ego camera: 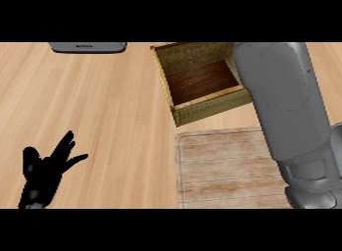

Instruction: Pick the sweet potato from the cutting board and place it in the basket

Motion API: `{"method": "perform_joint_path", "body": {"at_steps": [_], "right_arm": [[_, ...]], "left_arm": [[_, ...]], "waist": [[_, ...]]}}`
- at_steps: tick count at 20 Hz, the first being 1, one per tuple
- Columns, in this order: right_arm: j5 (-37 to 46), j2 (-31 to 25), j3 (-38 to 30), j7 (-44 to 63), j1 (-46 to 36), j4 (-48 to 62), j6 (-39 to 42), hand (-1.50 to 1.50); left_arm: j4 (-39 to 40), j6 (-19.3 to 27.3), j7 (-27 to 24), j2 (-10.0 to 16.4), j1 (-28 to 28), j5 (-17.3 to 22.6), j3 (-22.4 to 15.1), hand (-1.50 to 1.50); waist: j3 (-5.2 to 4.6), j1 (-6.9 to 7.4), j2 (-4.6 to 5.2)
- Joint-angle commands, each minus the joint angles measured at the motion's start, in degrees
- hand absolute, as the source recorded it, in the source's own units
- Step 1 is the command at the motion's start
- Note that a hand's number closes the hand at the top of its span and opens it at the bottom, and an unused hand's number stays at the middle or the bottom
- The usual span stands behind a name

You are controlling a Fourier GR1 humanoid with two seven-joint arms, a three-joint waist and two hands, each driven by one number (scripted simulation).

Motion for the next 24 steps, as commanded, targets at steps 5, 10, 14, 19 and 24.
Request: {"method": "perform_joint_path", "body": {"at_steps": [5, 10, 14, 19, 24], "right_arm": [[8.0, -5.7, 2.4, -2.2, 4.1, 6.3, -2.2, 1.5], [5.8, -10.2, 2.8, -7.7, 2.9, 8.6, 5.9, -1.5], [6.5, -9.8, 2.4, -10.2, 2.1, 8.7, 3.3, -1.5], [5.2, -10.2, -0.2, -11.4, 4.1, 6.4, 0.4, -1.5], [1.5, -11.8, -4.8, -7.9, 8.0, -0.1, -0.2, -1.5]], "left_arm": [[2.3, -0.4, 1.9, -1.0, 1.9, -0.3, -0.9, 0.0], [2.4, -0.5, 4.0, 0.0, 0.1, -0.4, 0.0, 0.0], [6.0, -1.3, 0.7, -0.4, -0.3, -0.7, 0.8, 0.0], [2.9, -1.2, 0.2, -0.7, 2.9, -1.7, 0.1, 0.0], [0.9, 0.1, 3.3, -1.9, 2.2, -1.3, -0.2, 0.0]], "waist": [[-0.6, -0.41, 0.32], [-0.56, -0.48, 0.23], [-0.59, -0.37, 0.23], [-0.57, -0.37, 0.14], [-0.54, -1.28, -0.11]]}}
